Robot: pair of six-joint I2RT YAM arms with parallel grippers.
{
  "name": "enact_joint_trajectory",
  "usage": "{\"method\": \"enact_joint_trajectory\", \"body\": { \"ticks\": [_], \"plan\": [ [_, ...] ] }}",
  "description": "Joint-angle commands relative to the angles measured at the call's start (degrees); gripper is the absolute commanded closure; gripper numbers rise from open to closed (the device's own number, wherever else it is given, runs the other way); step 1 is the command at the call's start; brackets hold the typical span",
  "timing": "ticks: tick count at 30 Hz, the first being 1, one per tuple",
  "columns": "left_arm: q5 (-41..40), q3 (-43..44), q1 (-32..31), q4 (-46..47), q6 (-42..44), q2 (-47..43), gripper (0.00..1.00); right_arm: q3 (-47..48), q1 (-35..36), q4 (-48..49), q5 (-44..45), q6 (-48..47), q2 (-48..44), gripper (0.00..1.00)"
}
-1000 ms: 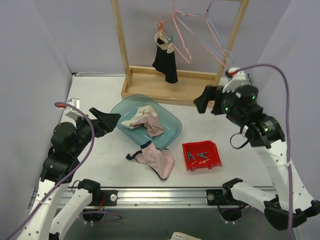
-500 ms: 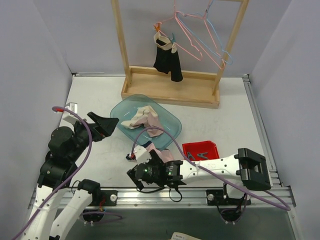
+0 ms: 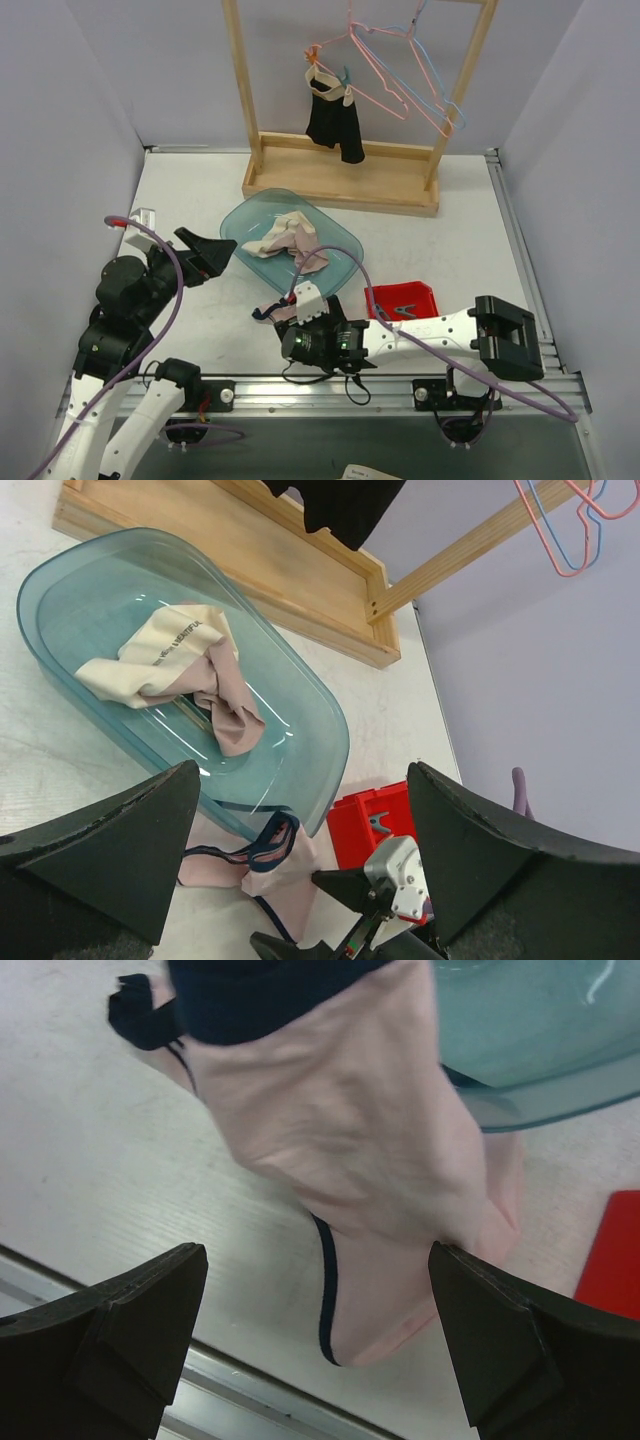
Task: Remove the underwear clipped to the hanger
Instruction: Pick up the underwear from the center of the board.
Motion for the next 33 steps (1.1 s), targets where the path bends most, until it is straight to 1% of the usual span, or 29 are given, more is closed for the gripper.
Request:
{"method": "enact_joint_trajectory", "body": {
  "ticks": [1, 4, 6, 7, 8, 9, 12, 15, 17, 20, 21, 22, 23, 24, 27, 28, 30, 31, 33],
  "plan": [
    [-0.2, 1.2, 0.4, 0.1, 0.4, 0.3, 0.06, -1.5, 0.1, -2.2, 7.1, 3.8, -4.9, 0.00],
    [0.0, 0.9, 0.4, 0.5, 0.4, 0.6, 0.06, -3.8, 0.1, -2.1, 9.4, 4.6, -7.8, 0.00],
    [0.3, 0.5, 0.4, 1.3, -0.1, 1.1, 0.06, -5.4, -1.1, -0.2, 8.0, 3.6, -7.4, 0.00],
    [0.8, 0.0, 0.4, 1.8, -0.4, 1.6, 0.06, -6.2, -3.1, 1.2, 7.2, 3.1, -5.8, 0.00],
    [1.1, -0.5, 0.4, 2.6, -0.6, 1.8, 0.06, -7.1, -4.5, 3.5, 5.5, 0.8, -4.9, 0.00],
    [1.7, -0.7, 0.4, 3.0, -1.1, 2.1, 0.06, -9.5, -5.8, 9.0, 1.6, -0.2, -4.0, 0.00],
    [2.0, -0.1, 0.4, 2.6, -0.9, 2.8, 0.06, -12.0, -6.8, 17.3, -1.7, -2.3, -2.5, 0.00],
    [1.1, 1.0, 0.4, 1.3, -0.1, 2.4, 0.06, -13.3, -6.9, 21.1, -1.9, -3.1, -2.3, 0.01],
    [1.0, 1.0, 0.4, 1.6, -0.2, 2.1, 0.06, -15.0, -6.9, 23.3, -1.9, -3.2, -1.8, 0.04],
    [1.7, 0.7, 0.4, 1.9, -0.7, 2.3, 0.06, -16.3, -7.0, 27.5, -4.0, -4.0, -0.8, 0.22],
    [1.9, 0.6, 0.4, 1.8, -1.0, 2.3, 0.06, -16.7, -6.8, 29.1, -4.6, -4.1, -0.8, 0.51],
    [2.0, 0.7, 0.4, 1.8, -1.0, 2.3, 0.06, -16.7, -6.7, 29.2, -5.1, -4.2, -0.9, 0.68],
    [1.9, 0.7, 0.4, 1.2, -0.9, 2.0, 0.06, -16.9, -6.2, 29.2, -5.4, -4.2, -1.6, 0.82],
    [1.7, 1.1, 0.4, 1.1, -0.5, 1.8, 0.06, -17.1, -5.7, 28.7, -6.0, -4.2, -2.1, 1.00],
    [1.0, 1.7, 0.4, 0.0, -0.1, 1.3, 0.06, -17.5, -4.6, 25.6, -7.3, -4.4, -7.3, 1.00],
    [1.0, 1.8, 0.4, -0.2, 0.1, 1.0, 0.06, -17.6, -3.9, 24.7, -7.5, -4.6, -11.3, 1.00],
    [1.0, 1.8, 0.4, -0.3, 0.1, 0.9, 0.06, -18.2, -3.7, 22.8, -8.5, -5.0, -15.8, 1.00],
    [1.0, 1.7, 0.4, -0.2, 0.0, 0.9, 0.06, -18.3, -3.7, 22.5, -9.1, -5.6, -20.0, 1.00],
    [1.0, 1.5, 0.4, 0.2, -0.2, 0.9, 0.06, -17.5, -3.7, 20.4, -9.5, -7.2, -23.2, 1.00]
  ]
}}
